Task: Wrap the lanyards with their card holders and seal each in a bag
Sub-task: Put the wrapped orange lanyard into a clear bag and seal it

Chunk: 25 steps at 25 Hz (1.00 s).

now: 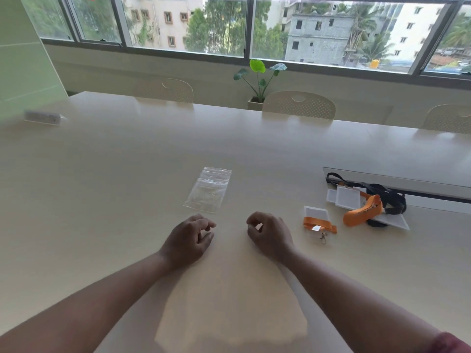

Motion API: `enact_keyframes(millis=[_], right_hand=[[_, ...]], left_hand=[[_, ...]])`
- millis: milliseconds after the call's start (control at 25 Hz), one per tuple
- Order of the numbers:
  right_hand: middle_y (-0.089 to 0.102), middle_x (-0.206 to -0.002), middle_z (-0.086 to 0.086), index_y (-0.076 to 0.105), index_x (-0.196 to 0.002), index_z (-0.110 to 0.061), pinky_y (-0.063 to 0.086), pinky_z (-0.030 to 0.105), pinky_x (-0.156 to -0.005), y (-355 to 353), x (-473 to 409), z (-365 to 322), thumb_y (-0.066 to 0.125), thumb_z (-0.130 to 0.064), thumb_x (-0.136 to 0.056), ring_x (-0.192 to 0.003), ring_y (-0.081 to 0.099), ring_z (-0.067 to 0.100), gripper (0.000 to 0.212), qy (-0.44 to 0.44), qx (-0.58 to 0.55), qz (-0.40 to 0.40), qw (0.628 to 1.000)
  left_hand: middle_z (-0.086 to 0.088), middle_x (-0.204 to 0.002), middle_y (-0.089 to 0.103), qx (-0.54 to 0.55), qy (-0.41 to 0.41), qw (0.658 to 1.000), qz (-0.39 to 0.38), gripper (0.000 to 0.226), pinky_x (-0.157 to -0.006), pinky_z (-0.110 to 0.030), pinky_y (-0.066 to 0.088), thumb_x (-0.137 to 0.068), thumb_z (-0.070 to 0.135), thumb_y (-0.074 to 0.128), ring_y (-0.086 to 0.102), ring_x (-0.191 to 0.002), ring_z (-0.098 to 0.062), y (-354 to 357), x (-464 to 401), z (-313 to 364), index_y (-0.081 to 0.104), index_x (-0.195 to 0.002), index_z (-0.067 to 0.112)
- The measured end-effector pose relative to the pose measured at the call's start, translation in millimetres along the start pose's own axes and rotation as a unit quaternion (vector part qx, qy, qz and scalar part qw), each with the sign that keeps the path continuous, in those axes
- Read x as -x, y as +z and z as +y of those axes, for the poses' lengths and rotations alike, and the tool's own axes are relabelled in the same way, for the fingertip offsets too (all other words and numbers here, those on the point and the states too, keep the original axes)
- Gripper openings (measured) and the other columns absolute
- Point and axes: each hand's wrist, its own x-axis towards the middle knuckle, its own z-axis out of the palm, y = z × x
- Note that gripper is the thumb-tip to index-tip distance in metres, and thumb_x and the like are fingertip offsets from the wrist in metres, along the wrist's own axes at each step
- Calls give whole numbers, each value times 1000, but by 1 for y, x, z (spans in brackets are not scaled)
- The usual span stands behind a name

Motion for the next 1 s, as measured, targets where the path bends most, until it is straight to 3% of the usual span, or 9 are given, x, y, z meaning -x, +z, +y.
enact_keyframes(millis=[120, 200, 320, 440, 520, 640, 840, 1000], right_hand=[[68, -82, -10, 67, -89, -27, 51, 31, -65, 4, -15, 0, 56, -33, -83, -74, 63, 16, 14, -53, 35, -16, 998], [69, -82, -7, 63, -94, -29, 49, 31, -61, 11, -19, 0, 50, -39, -86, -75, 64, 22, 18, -77, 95, -17, 992], [69, -83, -6, 59, -97, -30, 47, 31, -60, 17, -25, 2, 48, -41, -89, -76, 63, 25, 17, -80, 120, -5, 990], [68, -84, -7, 59, -97, -30, 46, 31, -60, 20, -27, 6, 49, -41, -89, -76, 63, 25, 16, -74, 118, 4, 990], [68, -84, -7, 59, -97, -30, 44, 30, -60, 21, -26, 7, 48, -41, -88, -76, 63, 24, 18, -74, 119, 9, 990], [67, -83, -8, 58, -96, -30, 42, 30, -59, 21, -28, 9, 47, -42, -87, -75, 63, 23, 18, -69, 111, 13, 991], [66, -79, -10, 59, -95, -30, 40, 29, -58, 22, -28, 9, 49, -41, -86, -73, 63, 21, 17, -65, 104, 16, 992], [66, -78, -10, 60, -93, -30, 39, 29, -58, 21, -28, 8, 49, -40, -85, -73, 62, 20, 17, -60, 99, 19, 993]], left_hand=[[4, -107, 66, 12, -38, 998, 44, 23, -79, -26, 53, -87, 18, 77, 58, -62, -7, -4, -18, -11, 74, -110, 15], [-1, -111, 64, 6, -59, 996, 71, 31, -86, -31, 53, -86, 21, 79, 63, -85, -16, 1, -30, -12, 73, -115, 13], [-1, -122, 54, -42, -74, 993, 85, 44, -92, -35, 50, -85, 28, 80, 57, -110, -25, 5, -35, -14, 69, -125, 14], [-6, -150, 46, -145, -58, 984, 82, 54, -112, -44, 34, -89, 37, 74, 39, -136, -33, 10, -36, -17, 62, -137, 15], [-4, -160, 39, -165, -76, 982, 48, 54, -120, -42, 22, -97, 40, 61, 27, -150, -30, 15, -40, -16, 55, -145, 18], [-1, -160, 41, -153, -97, 983, 30, 48, -123, -38, 22, -102, 41, 49, 29, -152, -24, 20, -42, -19, 56, -145, 19], [-8, -157, 44, -98, -96, 988, 66, 44, -117, -37, 32, -97, 40, 62, 37, -145, -29, 18, -39, -21, 65, -133, 16], [-11, -150, 42, -106, -241, 955, 140, 66, -112, -50, 31, -89, 61, 62, 30, -139, -34, 15, -46, -24, 57, -135, 14]])
